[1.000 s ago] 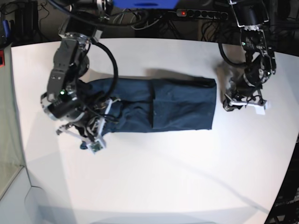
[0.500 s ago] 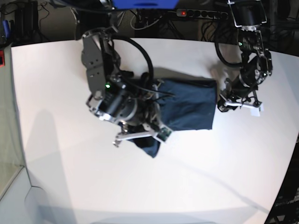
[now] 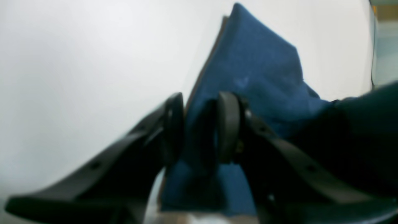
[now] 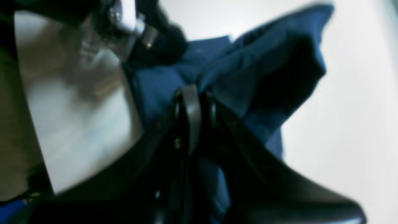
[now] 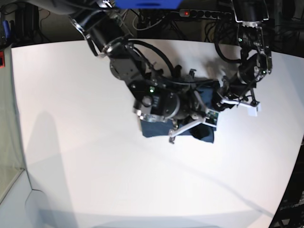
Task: Layout the t-shirt on the table in an organized manner, then fold the t-shirt properly
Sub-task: 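Fold the strip end with the right gripper over toward the left gripper, then press the folded bundle flat with the right gripper and release, then push the folded bundle square with the left gripper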
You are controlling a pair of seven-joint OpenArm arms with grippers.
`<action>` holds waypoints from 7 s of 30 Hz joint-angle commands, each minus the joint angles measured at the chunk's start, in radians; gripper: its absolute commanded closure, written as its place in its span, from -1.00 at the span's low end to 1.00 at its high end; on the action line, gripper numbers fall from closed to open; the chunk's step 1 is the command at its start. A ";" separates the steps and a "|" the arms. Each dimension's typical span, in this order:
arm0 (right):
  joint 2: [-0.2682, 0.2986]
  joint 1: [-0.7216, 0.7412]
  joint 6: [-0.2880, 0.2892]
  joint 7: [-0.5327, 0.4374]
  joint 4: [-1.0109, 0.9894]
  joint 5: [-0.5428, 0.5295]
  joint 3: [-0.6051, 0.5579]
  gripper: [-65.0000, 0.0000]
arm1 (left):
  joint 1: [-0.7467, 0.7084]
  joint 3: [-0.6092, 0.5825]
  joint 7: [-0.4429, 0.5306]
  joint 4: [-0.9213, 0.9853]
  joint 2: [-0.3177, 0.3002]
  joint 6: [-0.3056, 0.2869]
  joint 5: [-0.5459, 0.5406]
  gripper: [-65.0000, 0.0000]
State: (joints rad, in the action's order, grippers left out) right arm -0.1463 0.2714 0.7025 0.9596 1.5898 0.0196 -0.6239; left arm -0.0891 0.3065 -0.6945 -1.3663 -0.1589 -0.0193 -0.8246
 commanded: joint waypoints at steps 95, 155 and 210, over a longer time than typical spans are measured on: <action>0.058 0.164 -0.004 -0.106 -0.108 -0.442 0.238 0.05 | -0.108 0.033 -0.167 -0.111 -0.100 0.020 0.026 0.42; 0.414 -0.275 -0.004 -0.023 0.182 -0.445 0.379 0.74 | -0.002 0.199 -0.374 -0.089 0.091 -0.207 0.032 -1.00; 0.416 -0.717 -0.004 -0.023 0.375 -0.442 1.378 0.75 | 0.783 -1.193 0.111 0.502 0.196 -0.679 0.999 0.99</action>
State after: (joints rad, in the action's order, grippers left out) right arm 0.2604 -0.4416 0.6987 0.9520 1.9503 -0.4137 0.7467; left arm 0.6708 -0.8875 -0.5972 -0.8551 0.0246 -0.6888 0.1837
